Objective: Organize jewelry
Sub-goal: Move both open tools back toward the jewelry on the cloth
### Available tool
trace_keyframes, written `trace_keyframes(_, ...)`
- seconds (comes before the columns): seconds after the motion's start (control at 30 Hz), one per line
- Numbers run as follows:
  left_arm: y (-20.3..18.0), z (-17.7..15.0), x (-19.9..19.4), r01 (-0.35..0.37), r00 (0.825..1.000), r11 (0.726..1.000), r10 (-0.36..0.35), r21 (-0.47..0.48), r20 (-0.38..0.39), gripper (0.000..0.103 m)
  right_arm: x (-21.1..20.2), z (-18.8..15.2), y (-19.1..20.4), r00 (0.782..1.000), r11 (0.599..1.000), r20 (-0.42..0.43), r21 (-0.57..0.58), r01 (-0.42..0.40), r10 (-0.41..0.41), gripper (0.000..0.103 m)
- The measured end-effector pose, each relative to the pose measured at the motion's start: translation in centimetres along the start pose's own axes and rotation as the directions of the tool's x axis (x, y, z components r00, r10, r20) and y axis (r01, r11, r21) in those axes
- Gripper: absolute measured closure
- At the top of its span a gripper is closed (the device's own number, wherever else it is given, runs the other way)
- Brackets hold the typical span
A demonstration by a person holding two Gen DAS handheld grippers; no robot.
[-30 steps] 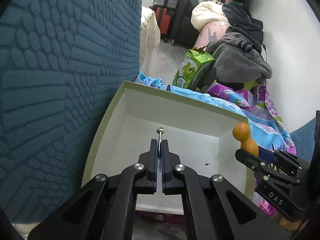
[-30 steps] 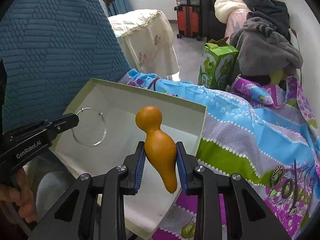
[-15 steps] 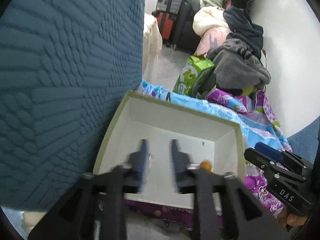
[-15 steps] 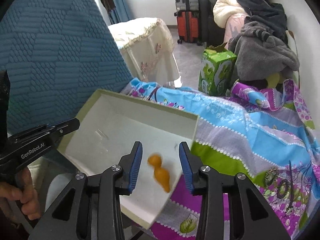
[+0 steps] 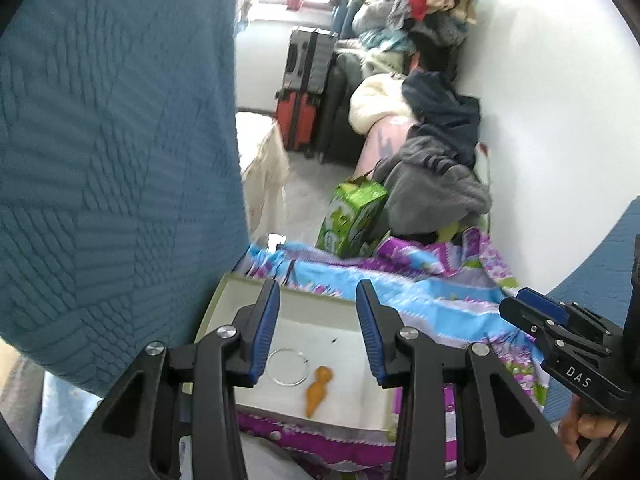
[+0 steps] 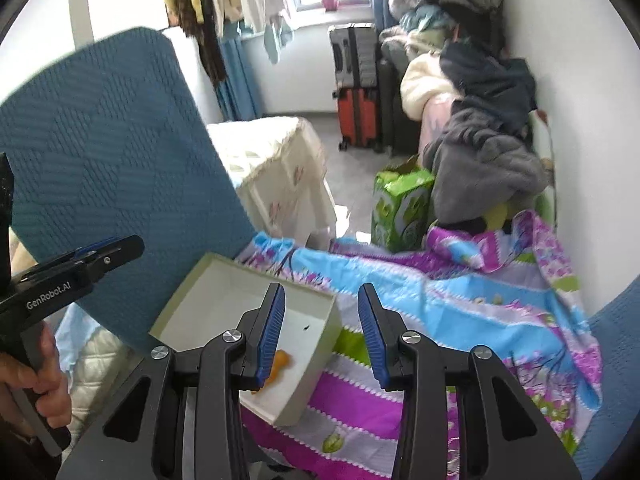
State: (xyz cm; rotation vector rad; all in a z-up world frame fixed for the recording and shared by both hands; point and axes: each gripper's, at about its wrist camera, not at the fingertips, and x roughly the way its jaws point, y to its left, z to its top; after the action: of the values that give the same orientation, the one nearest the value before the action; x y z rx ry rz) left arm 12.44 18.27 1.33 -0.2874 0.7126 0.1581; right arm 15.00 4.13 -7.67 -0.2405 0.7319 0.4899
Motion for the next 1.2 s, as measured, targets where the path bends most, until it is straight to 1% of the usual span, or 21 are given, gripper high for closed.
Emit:
trace_keyframes(0.2, -3.5, 1.1, -2.7, 0.045, 0.998, 0.999, -0.046, 0.03, 0.039, 0.063, -5.1, 0.7, -2.1, 0.997, 0.999, 0.077, 0.035, 0.025, -0.028, 0.067)
trace_keyframes(0.4, -7.9, 0.8, -4.0, 0.1, 0.993, 0.992, -0.105, 0.082, 0.055, 0.063, -10.2, 0.3, -5.1, 0.985, 0.994, 0.146, 0.076, 0.084, -0.094, 0.067)
trace_keyframes(0.53, -10.8, -0.2, -4.0, 0.163, 0.985, 0.981, -0.168, 0.108, 0.031, 0.063, -12.7, -1.1, -7.6, 0.977, 0.985, 0.162, 0.121, 0.122, -0.141, 0.067)
trace_keyframes(0.67, -13.8, -1.8, -3.5, 0.223, 0.975, 0.965, -0.223, 0.139, -0.011, 0.063, -15.0, -3.3, -10.0, 0.966, 0.974, 0.172, 0.155, 0.166, -0.192, 0.067)
trace_keyframes(0.83, -16.7, -4.6, -2.2, 0.277, 0.96, 0.946, -0.269, 0.166, -0.074, 0.063, -16.2, -6.6, -12.6, 0.958, 0.953, 0.148, 0.218, 0.211, -0.246, 0.067)
trace_keyframes(0.97, -17.9, -6.4, -1.1, 0.296, 0.953, 0.938, -0.278, 0.179, -0.118, 0.063, -16.6, -9.3, -14.1, 0.953, 0.94, 0.131, 0.247, 0.234, -0.272, 0.067)
trace_keyframes(1.07, -18.4, -7.6, -0.1, 0.305, 0.949, 0.934, -0.282, 0.186, -0.143, 0.063, -16.1, -11.0, -14.8, 0.952, 0.933, 0.116, 0.265, 0.244, -0.282, 0.067)
trace_keyframes(1.2, -18.7, -9.7, 1.5, 0.314, 0.943, 0.929, -0.282, 0.195, -0.177, 0.063, -14.3, -13.2, -15.1, 0.959, 0.934, 0.091, 0.269, 0.234, -0.267, 0.067)
